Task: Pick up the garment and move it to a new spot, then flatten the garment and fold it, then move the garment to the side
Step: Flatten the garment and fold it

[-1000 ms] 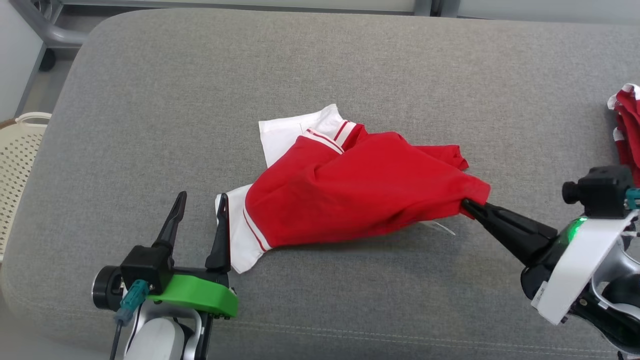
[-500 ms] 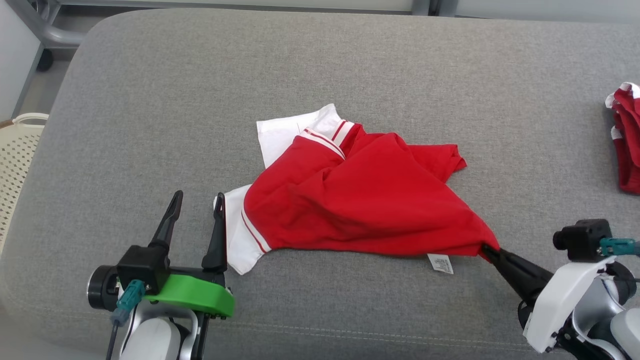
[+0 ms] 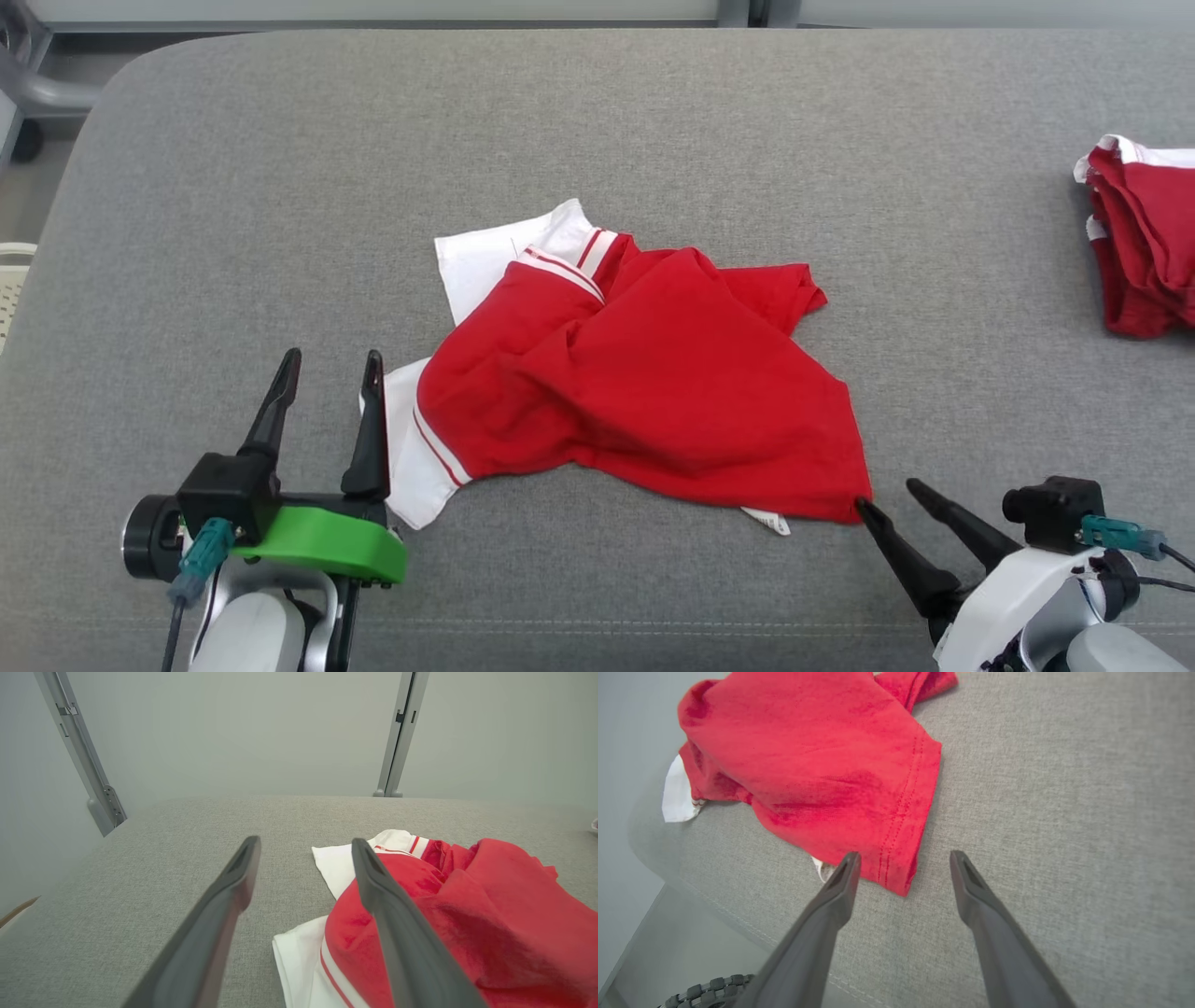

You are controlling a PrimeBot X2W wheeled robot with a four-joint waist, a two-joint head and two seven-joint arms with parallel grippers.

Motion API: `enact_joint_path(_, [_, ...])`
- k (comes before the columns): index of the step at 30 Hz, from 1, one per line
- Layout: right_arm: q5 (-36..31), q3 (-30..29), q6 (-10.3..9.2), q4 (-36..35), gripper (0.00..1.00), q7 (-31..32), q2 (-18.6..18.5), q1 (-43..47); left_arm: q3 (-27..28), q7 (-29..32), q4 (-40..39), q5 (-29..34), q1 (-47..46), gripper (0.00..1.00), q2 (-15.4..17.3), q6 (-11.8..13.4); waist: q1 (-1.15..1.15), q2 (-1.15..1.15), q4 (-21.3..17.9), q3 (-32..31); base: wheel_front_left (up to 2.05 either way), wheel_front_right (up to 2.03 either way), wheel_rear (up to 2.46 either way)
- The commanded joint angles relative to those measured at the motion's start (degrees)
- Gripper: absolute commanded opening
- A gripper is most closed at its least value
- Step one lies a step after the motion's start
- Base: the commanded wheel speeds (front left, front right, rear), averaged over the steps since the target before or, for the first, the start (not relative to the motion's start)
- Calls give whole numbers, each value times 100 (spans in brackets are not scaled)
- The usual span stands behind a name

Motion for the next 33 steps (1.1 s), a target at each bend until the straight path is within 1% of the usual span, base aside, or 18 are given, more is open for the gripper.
enact_joint_path(1, [-53,-52,-1,8,100,-116,24,-36,26,8,-44,-55,113,100,34,50,0,0,-86,-82,0,0,0])
enact_joint_path(3, [-288,-284,-1,65,100,-402,74,-25,99,13,-119,-80,149,100,74,107,0,0,-160,-142,0,0,0])
enact_joint_path(6, [-626,-752,1,54,100,-718,399,-18,192,53,-234,-133,240,100,122,183,0,0,-272,-236,0,0,0])
enact_joint_path(9, [-939,-1101,0,-64,100,-827,706,-15,279,87,-323,-176,348,100,171,265,0,0,-370,-358,0,0,0])
enact_joint_path(15, [-1618,-1874,-1,-256,100,-952,1342,83,363,141,-484,-237,528,100,271,332,0,0,-474,-567,0,0,0])
enact_joint_path(20, [-2063,-2113,-1,-311,100,-947,1693,283,429,129,-595,-268,809,100,352,384,0,0,-495,-790,0,0,0])
enact_joint_path(24, [-2558,-2354,-1,-291,100,-842,1885,480,427,211,-669,-214,1110,100,415,488,0,0,-482,-970,0,0,0])
enact_joint_path(26, [-2732,-2505,-1,-343,100,-796,2060,596,427,237,-734,-228,1226,100,433,524,0,0,-464,-1040,0,0,0])
enact_joint_path(30, [-2978,-2637,-1,-431,100,-693,2196,774,405,292,-780,-226,1393,100,475,552,0,0,-438,-1139,0,0,0])
enact_joint_path(33, [-3122,-2725,-1,-530,100,-595,2280,916,381,301,-804,-203,1480,100,540,521,0,0,-421,-1185,0,0,0])
